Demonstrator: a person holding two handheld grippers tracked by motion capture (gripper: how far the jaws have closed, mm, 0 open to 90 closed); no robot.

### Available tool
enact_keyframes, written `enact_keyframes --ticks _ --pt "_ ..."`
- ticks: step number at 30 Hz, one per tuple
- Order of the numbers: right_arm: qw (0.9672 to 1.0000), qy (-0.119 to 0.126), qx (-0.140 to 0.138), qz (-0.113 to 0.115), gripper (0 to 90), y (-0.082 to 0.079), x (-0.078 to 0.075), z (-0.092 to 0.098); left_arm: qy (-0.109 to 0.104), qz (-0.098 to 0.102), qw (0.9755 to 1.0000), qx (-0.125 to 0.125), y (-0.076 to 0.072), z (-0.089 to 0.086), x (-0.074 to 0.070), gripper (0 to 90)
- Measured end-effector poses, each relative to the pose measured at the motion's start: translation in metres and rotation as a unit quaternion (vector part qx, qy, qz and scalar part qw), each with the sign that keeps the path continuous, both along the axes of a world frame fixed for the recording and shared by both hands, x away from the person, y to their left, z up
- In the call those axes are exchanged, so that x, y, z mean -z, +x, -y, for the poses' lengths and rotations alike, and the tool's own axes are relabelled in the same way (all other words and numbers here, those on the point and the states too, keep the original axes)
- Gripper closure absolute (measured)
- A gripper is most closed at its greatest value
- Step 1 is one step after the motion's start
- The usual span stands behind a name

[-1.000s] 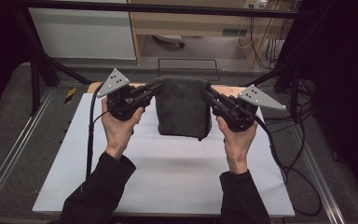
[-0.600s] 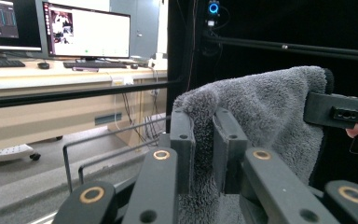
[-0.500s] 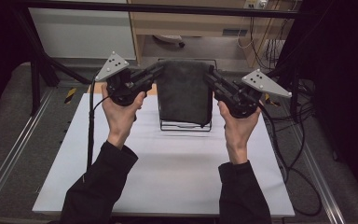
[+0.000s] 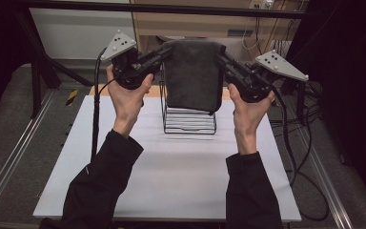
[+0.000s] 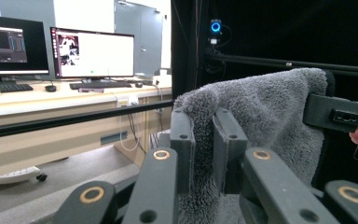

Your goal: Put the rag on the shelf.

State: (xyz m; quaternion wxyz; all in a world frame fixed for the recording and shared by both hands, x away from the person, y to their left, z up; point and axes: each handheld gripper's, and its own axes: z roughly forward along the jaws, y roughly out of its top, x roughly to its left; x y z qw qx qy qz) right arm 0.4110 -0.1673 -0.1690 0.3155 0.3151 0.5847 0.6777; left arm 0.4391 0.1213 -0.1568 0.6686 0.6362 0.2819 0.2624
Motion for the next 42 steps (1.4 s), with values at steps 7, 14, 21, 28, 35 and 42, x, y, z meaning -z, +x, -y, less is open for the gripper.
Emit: enact_keyframes --ticks 7,14,21,28,35,42 --pt "0.9999 0.001 0.005 0.009 80.4 0.009 -0.010 -0.001 -0.008 0.004 0.9999 -0.007 0.011 0.001 -0.011 79.6" --pt "0.9998 0.005 0.008 0.015 80.5 0.019 -0.022 -0.001 -0.006 0.011 0.9999 -0.011 0.020 0.001 -0.024 79.6" --pt "0.9998 0.008 0.009 0.015 80.5 0.033 -0.031 -0.001 -0.011 0.007 0.9998 -0.014 0.031 0.002 -0.033 79.6" --pt "0.9996 0.009 0.014 0.022 80.5 0.047 -0.042 -0.003 -0.007 0.012 0.9995 -0.027 0.042 0.004 -0.047 79.6" --pt "0.9994 0.011 0.018 0.027 80.5 0.062 -0.051 -0.006 -0.015 0.014 0.9992 -0.034 0.053 0.002 -0.054 79.6" --pt "0.9993 0.001 0.026 0.027 80.5 0.077 -0.050 -0.010 -0.020 0.005 0.9991 -0.037 0.068 0.001 -0.048 79.6"
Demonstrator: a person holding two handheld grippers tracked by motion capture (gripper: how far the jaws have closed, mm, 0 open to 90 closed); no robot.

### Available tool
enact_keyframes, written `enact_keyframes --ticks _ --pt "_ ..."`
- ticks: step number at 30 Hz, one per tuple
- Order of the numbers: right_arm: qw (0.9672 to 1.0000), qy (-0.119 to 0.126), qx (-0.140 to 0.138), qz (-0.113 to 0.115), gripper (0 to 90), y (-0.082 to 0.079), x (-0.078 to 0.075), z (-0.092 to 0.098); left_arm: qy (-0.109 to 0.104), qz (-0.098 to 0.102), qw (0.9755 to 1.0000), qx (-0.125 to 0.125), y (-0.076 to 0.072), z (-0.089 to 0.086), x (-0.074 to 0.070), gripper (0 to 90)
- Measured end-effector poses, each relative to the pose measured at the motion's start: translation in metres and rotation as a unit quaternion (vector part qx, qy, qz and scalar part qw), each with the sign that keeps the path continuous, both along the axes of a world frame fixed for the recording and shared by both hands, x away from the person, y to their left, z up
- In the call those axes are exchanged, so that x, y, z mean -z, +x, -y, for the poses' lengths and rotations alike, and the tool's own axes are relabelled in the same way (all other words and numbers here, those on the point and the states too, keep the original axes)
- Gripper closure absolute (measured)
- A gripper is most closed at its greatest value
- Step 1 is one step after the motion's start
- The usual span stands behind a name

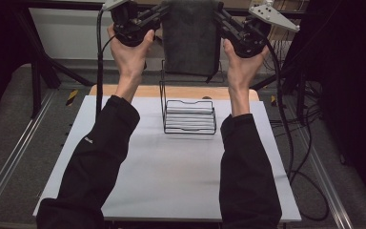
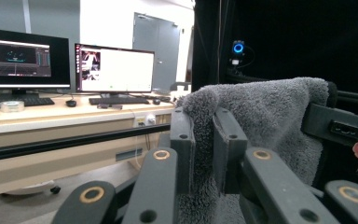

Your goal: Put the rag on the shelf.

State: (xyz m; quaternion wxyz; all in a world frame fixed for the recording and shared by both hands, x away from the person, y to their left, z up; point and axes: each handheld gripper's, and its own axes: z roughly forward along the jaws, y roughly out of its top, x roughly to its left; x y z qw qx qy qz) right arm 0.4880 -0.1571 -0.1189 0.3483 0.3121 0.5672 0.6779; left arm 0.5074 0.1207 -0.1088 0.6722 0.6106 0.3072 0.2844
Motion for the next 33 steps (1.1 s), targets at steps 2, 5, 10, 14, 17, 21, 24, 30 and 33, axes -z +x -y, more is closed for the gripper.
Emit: enact_keyframes --ticks 2,5,10,14,17,21,24,30,33 --pt "1.0000 -0.005 0.004 -0.003 80.5 0.004 0.003 -0.001 0.004 -0.002 1.0000 -0.003 0.005 0.001 0.004 79.6" --pt "0.9999 -0.011 0.006 -0.010 80.5 0.011 0.009 0.000 0.006 -0.010 0.9999 -0.001 0.011 0.001 0.012 79.6" --pt "0.9998 -0.017 0.006 -0.013 80.5 0.016 0.020 0.002 0.021 -0.014 0.9997 -0.005 0.016 0.003 0.022 79.6" --pt "0.9994 -0.024 0.006 -0.023 80.5 0.019 0.030 0.003 0.031 -0.020 0.9993 -0.005 0.017 0.004 0.030 79.6" --pt "0.9992 -0.028 0.004 -0.028 80.5 0.019 0.037 0.004 0.040 -0.020 0.9990 -0.002 0.015 0.003 0.036 79.6" --pt "0.9988 -0.031 -0.001 -0.039 80.4 0.017 0.045 0.006 0.050 -0.026 0.9984 0.002 0.013 0.002 0.044 79.6" --pt "0.9984 -0.034 -0.004 -0.046 80.4 0.016 0.051 0.006 0.055 -0.025 0.9982 0.006 0.011 0.001 0.050 79.6" --pt "0.9979 -0.030 -0.011 -0.057 80.4 0.010 0.066 0.010 0.071 -0.030 0.9968 0.019 0.004 0.001 0.062 79.6" --pt "0.9978 -0.026 -0.015 -0.059 80.4 0.007 0.073 0.012 0.082 -0.030 0.9960 0.017 0.001 0.001 0.066 79.6"
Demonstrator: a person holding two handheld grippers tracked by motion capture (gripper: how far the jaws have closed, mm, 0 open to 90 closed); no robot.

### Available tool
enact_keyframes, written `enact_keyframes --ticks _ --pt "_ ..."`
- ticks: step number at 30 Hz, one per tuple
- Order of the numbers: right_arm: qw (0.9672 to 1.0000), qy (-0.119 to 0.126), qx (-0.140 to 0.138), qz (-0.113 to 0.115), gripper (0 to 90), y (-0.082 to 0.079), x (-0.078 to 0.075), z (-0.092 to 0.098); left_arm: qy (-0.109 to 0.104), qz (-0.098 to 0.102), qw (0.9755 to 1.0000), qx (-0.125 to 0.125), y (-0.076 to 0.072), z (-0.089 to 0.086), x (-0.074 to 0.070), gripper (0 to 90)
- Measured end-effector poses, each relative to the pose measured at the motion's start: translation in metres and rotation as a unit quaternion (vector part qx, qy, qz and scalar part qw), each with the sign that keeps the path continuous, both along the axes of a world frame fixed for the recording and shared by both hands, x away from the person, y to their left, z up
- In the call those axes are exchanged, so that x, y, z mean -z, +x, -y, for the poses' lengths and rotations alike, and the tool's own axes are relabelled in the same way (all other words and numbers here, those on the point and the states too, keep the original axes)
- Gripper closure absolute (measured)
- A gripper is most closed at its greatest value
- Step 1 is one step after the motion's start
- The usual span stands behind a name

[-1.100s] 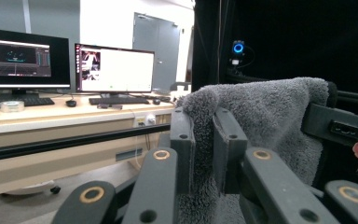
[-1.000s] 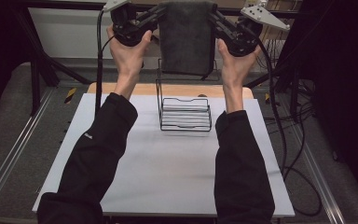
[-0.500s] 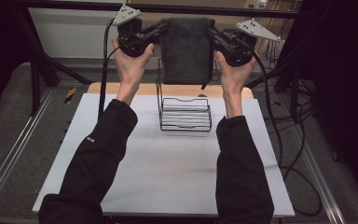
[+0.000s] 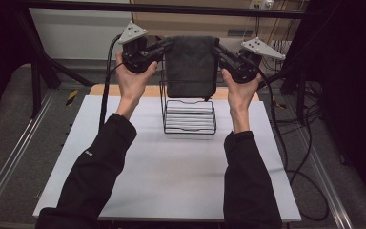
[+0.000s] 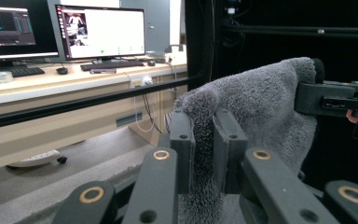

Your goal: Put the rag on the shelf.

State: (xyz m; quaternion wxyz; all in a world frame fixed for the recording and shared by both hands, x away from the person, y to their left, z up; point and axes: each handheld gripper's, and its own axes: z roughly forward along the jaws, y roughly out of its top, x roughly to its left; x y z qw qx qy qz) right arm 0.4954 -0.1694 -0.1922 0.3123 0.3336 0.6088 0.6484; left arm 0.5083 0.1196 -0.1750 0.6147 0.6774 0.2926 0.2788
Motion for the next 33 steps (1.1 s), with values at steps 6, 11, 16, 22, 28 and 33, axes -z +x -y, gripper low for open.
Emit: enact_keyframes --ticks 6,11,16,22,28,33 --pt "1.0000 0.003 -0.005 -0.006 80.4 -0.004 0.013 0.002 0.004 -0.006 0.9999 0.012 -0.005 0.001 0.010 79.6" --pt "0.9999 0.001 -0.009 -0.010 80.3 -0.006 0.021 0.004 0.003 -0.009 0.9996 0.025 -0.010 -0.002 0.017 79.5" --pt "0.9997 -0.001 -0.017 -0.015 80.1 -0.011 0.027 0.008 0.014 -0.005 0.9993 0.034 -0.018 -0.001 0.020 79.5" --pt "0.9995 -0.002 -0.024 -0.018 80.0 -0.017 0.032 0.010 0.014 -0.008 0.9990 0.043 -0.026 -0.001 0.024 79.5" --pt "0.9991 -0.009 -0.034 -0.023 79.8 -0.022 0.036 0.011 0.021 -0.022 0.9984 0.047 -0.034 -0.003 0.029 79.1" --pt "0.9984 -0.020 -0.045 -0.030 79.6 -0.029 0.041 0.013 0.031 -0.034 0.9978 0.048 -0.040 -0.004 0.035 78.2"
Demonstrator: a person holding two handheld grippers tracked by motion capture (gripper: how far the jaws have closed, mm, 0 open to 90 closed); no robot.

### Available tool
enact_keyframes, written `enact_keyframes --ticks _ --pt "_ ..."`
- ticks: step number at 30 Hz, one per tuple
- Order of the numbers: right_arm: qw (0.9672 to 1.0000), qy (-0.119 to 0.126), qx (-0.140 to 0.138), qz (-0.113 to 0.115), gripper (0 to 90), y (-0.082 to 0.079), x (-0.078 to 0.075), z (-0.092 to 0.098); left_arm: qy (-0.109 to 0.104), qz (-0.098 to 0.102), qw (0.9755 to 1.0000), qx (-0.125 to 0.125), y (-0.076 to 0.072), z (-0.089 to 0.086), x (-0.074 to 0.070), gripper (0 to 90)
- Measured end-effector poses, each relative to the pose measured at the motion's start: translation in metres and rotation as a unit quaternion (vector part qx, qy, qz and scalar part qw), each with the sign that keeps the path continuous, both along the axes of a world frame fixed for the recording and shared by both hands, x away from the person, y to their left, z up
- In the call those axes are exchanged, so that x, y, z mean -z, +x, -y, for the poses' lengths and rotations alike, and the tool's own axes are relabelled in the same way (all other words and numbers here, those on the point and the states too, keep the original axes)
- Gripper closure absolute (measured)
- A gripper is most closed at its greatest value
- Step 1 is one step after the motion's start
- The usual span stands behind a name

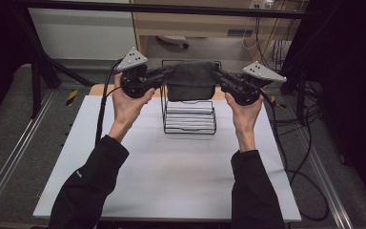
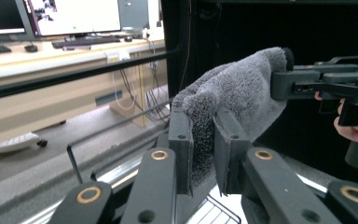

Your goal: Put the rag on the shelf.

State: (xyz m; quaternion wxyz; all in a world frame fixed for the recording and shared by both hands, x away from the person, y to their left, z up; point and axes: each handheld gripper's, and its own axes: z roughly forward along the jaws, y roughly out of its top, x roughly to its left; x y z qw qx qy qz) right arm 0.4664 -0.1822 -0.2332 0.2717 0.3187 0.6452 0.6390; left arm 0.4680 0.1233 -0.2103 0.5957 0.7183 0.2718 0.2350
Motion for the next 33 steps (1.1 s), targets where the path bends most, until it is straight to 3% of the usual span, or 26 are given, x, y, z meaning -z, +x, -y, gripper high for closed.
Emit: enact_keyframes --ticks 7,14,17,20,25,33 --pt "0.9998 -0.017 -0.011 -0.004 79.5 -0.007 0.006 0.000 0.025 -0.015 0.9996 0.008 -0.007 -0.004 0.001 75.3" --pt "0.9996 -0.023 -0.016 0.001 79.3 -0.010 0.010 0.001 0.017 -0.018 0.9996 0.012 -0.015 -0.013 -0.015 71.0" --pt "0.9996 -0.022 -0.017 0.000 79.2 -0.011 0.013 0.001 0.009 -0.018 0.9998 0.006 -0.015 -0.014 -0.022 73.4" --pt "0.9995 -0.022 -0.021 0.002 79.1 -0.012 0.016 0.002 0.017 -0.031 0.9994 0.001 -0.010 -0.012 -0.026 78.2" --pt "0.9992 -0.032 -0.026 0.004 78.7 -0.014 0.018 0.002 0.026 -0.069 0.9972 0.009 0.000 -0.004 -0.021 86.8" --pt "0.9987 -0.040 -0.032 -0.004 74.9 -0.017 0.020 0.004 0.046 -0.086 0.9948 0.030 -0.005 0.002 -0.009 89.5"
